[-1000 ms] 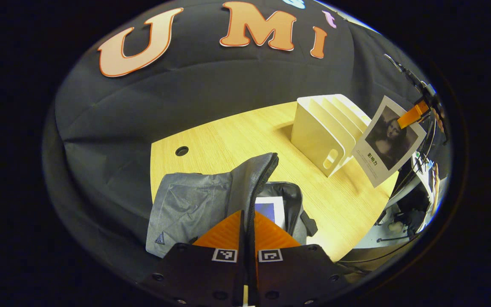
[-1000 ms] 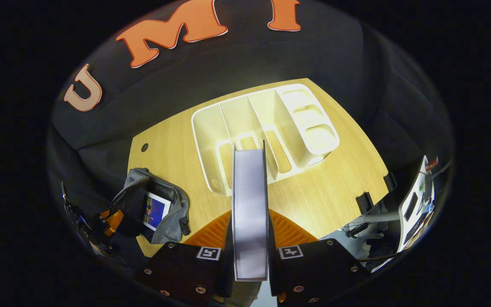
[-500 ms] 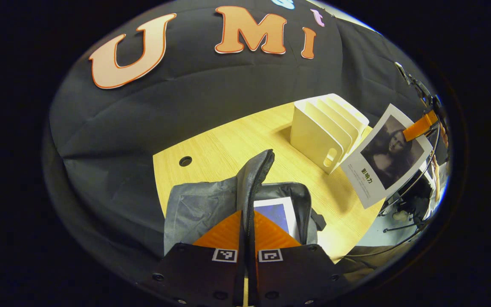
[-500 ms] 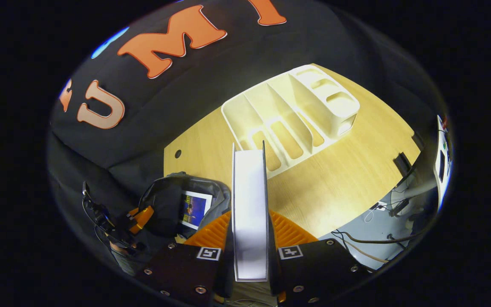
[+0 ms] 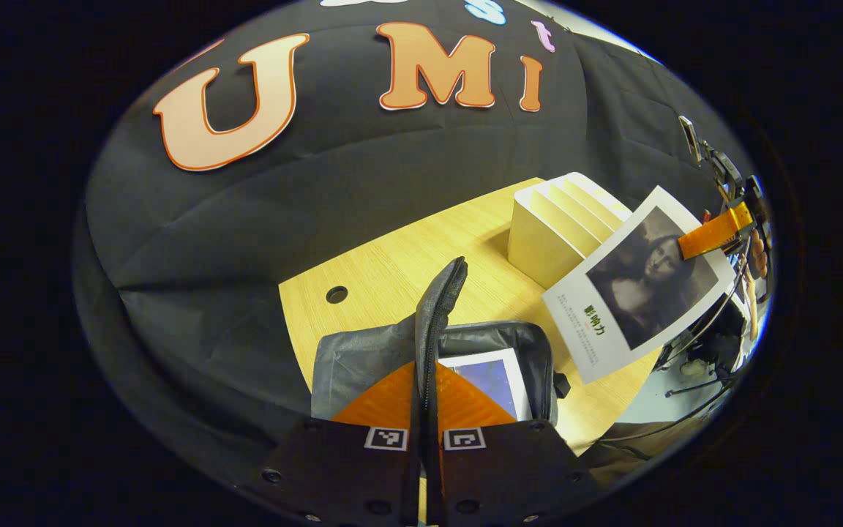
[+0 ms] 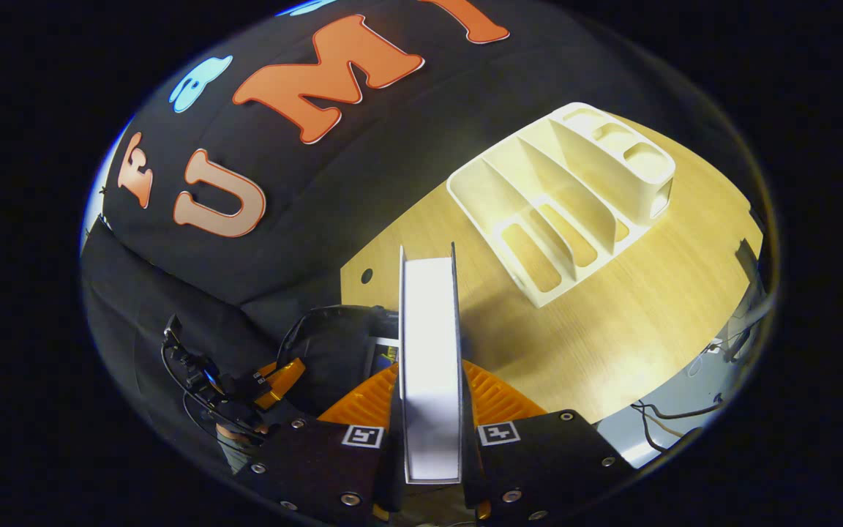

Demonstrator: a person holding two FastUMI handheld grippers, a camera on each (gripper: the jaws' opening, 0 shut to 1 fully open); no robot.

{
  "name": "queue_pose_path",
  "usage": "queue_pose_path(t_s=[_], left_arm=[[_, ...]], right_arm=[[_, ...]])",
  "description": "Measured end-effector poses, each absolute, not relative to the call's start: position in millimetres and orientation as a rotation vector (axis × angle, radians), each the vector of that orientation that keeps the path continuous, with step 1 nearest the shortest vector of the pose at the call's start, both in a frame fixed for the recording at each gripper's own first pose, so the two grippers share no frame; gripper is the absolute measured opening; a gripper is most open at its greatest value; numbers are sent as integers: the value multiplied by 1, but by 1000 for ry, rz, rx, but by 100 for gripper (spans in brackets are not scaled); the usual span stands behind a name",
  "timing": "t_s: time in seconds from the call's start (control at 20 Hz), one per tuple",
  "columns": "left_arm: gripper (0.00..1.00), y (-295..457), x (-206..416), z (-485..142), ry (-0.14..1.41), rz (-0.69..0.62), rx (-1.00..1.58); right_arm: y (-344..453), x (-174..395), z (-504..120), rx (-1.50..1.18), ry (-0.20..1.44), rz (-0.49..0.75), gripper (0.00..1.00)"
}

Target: Open the schoolbag, grab two books from the bookshelf and put them into the schoolbag.

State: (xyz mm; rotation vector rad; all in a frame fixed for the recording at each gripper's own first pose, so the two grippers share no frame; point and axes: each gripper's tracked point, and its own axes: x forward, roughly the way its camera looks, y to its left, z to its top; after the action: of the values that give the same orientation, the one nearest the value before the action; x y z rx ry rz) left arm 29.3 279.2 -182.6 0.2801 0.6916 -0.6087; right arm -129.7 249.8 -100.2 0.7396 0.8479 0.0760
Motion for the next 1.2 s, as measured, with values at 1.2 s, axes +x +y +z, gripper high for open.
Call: queue_pose_path(t_s=[1.2], left_arm=[[4,275,22,-144,663,-648,164]], right_arm=[[394,-72,-176,1059,803,267,32]])
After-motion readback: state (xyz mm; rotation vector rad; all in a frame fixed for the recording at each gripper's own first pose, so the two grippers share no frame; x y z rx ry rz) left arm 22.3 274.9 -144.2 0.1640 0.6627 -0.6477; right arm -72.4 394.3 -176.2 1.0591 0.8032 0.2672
